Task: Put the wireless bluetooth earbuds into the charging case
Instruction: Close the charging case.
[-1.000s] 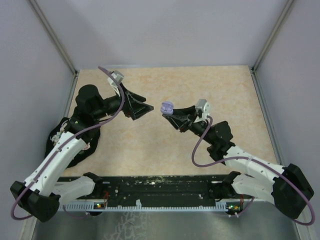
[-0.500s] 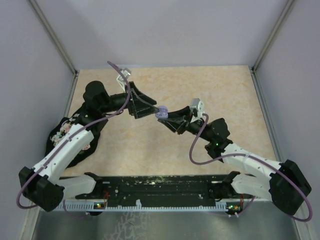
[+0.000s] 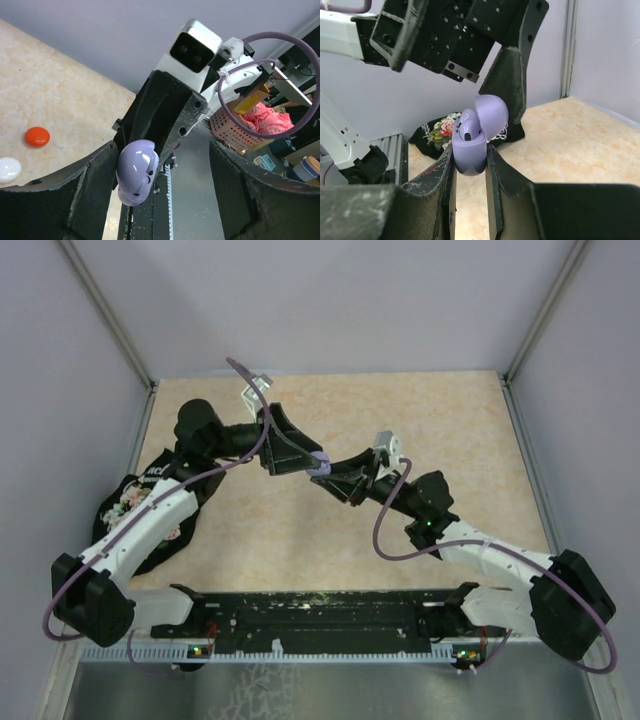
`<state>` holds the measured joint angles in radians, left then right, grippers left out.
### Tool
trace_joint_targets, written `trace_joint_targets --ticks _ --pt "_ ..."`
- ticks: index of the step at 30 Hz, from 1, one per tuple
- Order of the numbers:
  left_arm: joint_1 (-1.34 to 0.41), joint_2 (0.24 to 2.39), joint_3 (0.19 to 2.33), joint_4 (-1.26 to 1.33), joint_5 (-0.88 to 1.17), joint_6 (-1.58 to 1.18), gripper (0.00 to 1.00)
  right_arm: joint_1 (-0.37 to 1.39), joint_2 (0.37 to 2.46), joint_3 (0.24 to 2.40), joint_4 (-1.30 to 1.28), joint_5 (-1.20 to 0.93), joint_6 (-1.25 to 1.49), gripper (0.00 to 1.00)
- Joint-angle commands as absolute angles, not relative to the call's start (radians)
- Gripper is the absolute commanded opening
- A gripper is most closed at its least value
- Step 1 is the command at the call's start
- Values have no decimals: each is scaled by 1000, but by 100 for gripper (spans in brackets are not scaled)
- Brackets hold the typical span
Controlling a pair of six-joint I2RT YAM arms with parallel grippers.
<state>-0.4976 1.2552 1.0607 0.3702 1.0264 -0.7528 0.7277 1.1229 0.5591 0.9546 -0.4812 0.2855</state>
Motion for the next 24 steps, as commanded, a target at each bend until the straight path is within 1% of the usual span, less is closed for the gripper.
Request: trace_joint_targets --ticks 1,7,9,11,14,16,19,24 --pt "-502 1232 1043 537 1113 -814 78 705 1141 605 988 -481 342 0" --pt "-500 1198 1028 559 1141 -809 77 695 1136 589 933 -462 369 0" --pt "-499 1181 1031 483 1112 -750 77 694 1126 587 893 -447 374 0" --pt "-500 1160 1046 331 1051 -640 78 691 1112 583 827 -421 376 0" --pt "-500 1124 1076 4 839 -426 79 685 1075 559 694 -361 378 0" --pt "-499 1102 1081 -128 672 -356 80 679 1044 530 632 -317 392 0" --pt "-497 1073 1080 -255 455 -307 82 659 991 491 524 -261 437 0" --pt "-498 976 1001 -324 170 -290 87 604 919 419 355 -155 509 0"
